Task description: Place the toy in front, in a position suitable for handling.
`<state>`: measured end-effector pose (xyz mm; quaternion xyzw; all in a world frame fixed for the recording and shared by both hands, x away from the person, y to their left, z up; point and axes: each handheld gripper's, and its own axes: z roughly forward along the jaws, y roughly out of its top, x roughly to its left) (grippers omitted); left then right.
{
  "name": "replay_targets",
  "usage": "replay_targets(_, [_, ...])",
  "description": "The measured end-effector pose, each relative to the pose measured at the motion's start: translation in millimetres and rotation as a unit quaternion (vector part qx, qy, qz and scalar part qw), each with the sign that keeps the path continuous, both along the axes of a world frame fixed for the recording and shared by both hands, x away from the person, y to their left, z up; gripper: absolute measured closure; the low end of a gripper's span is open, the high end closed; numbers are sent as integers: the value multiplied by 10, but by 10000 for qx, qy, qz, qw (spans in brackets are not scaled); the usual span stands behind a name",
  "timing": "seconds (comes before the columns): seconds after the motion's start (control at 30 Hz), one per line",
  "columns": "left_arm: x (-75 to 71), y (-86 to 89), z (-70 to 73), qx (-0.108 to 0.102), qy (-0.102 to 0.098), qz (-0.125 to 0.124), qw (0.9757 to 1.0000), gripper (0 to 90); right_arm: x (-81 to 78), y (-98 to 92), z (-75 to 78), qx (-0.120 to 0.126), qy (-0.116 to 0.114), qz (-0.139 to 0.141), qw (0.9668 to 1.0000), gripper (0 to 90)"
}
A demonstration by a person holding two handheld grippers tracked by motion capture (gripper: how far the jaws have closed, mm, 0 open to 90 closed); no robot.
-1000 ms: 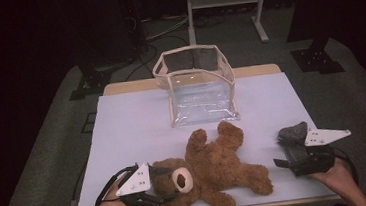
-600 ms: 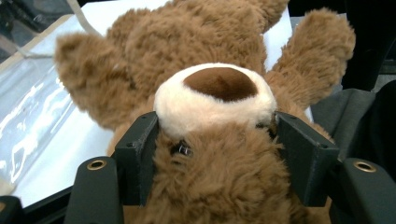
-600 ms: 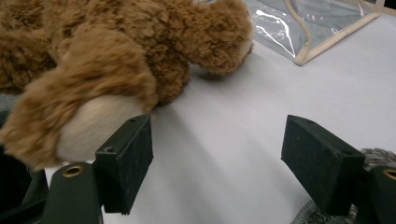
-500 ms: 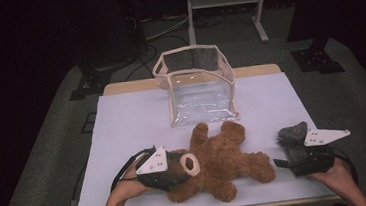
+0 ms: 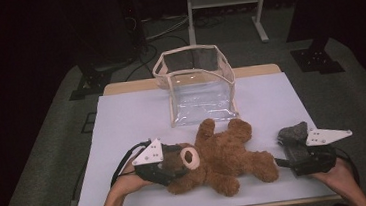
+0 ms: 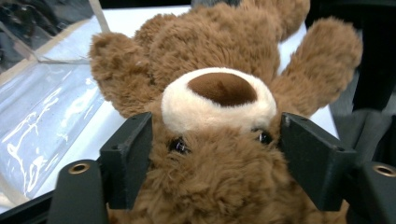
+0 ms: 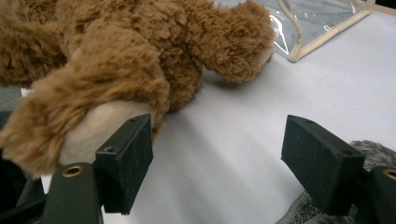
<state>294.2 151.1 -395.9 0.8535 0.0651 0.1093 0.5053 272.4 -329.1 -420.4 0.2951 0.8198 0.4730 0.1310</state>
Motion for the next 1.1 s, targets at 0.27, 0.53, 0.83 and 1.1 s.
replay_targets(0.27, [-41,-19,-102,-39,83,197,9998,175,1,-2,-2,-67,-6,-43,10000,238])
replay_targets(0.53, [-96,-40,-126,131,-28,281,9995,207,20,-212,29,-186,-82,-672,9975,238])
replay_targets(0.83, [-93,-30,-141,121,29,279,9995,215,15,-380,15,-252,-13,-885,9958,238])
replay_targets(1.1, [-90,-25,-143,145,63,290,9995,215,185,-419,58,-420,201,-755,9961,256])
